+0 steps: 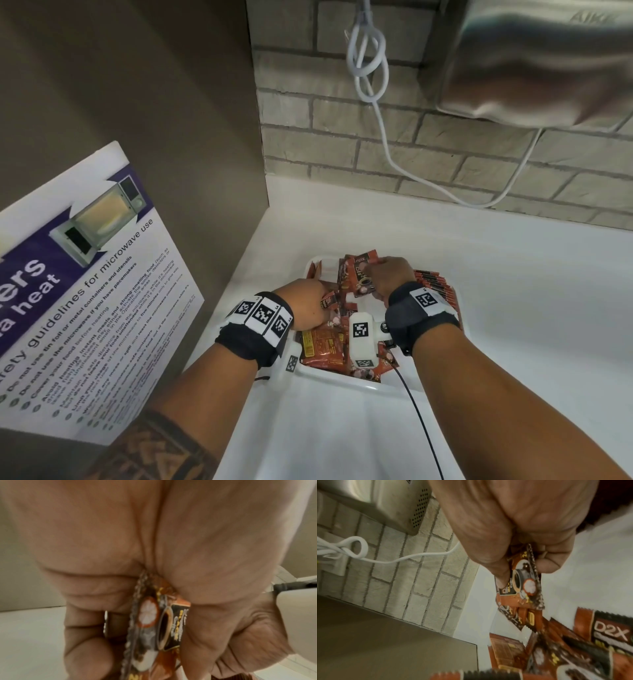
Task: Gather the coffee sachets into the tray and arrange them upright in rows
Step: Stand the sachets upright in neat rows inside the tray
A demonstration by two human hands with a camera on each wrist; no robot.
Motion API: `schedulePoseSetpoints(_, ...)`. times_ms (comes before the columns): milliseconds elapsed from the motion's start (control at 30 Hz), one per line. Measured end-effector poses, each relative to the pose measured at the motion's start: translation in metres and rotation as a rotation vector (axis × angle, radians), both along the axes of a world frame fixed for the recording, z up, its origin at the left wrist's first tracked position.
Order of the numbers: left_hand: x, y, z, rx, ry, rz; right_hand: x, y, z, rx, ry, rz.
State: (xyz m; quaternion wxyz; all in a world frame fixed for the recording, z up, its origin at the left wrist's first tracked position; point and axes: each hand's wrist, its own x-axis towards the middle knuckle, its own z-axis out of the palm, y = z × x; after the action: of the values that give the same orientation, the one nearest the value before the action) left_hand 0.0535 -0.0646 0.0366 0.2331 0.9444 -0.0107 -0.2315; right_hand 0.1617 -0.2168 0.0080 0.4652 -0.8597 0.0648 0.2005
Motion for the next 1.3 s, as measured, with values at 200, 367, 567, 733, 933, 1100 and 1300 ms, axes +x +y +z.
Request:
schedulePoseSetpoints(200, 0.004, -0.001, 0.000, 0.045, -0.009, 0.005, 0.004, -0.020, 0.014, 0.032, -0.097, -0.038)
schedulePoseSetpoints(367, 0.005, -0.003, 0.000, 0.059, -0.016, 0.011, -0.003, -0.030, 0.025, 0.120, -0.077, -0.070)
schedulePoseSetpoints(567, 0.002, -0.003, 0.011, -0.033, -0.062, 0.093, -0.011, -0.038, 0.044, 0.143, -0.049, -0.015)
schedulePoseSetpoints(733, 0.007, 0.000, 0.015, -0.776, 0.027, 0.574, -0.028, -0.047, 0.079, 0.091, -0.070, 0.275)
schedulePoseSetpoints(933, 0.014, -0.012, 0.023, -1.339, 0.287, 0.683, -0.042, -0.045, 0.102, 0.135, -0.114, 0.598)
schedulePoseSetpoints(1100, 0.007, -0.032, 0.030, -1.445, 0.327, 0.462, -0.050, -0.041, 0.104, 0.164, -0.164, 0.590)
schedulePoseSetpoints(1300, 0.003, -0.035, 0.032, -1.445, 0.193, 0.479, -0.053, -0.040, 0.093, 0.112, -0.376, 0.384)
